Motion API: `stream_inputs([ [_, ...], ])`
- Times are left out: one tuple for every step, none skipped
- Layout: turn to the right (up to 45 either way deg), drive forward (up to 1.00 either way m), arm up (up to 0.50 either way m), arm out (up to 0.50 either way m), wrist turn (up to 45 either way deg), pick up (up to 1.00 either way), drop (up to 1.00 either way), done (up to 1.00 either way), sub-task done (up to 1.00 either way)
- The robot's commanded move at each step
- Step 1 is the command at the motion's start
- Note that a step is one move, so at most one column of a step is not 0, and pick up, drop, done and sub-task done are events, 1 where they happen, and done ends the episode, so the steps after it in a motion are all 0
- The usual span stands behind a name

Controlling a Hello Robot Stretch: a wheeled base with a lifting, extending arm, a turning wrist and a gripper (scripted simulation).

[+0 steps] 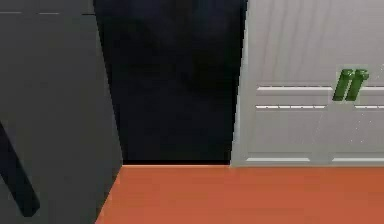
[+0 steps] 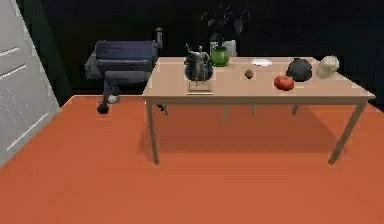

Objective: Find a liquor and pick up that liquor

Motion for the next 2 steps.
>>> stream_inputs([
  [-45.0,0.00,0.00,0.00,0.0,0.00,0.00,0.00,0.00],
  [-45.0,0.00,0.00,0.00,0.0,0.00,0.00,0.00,0.00],
])
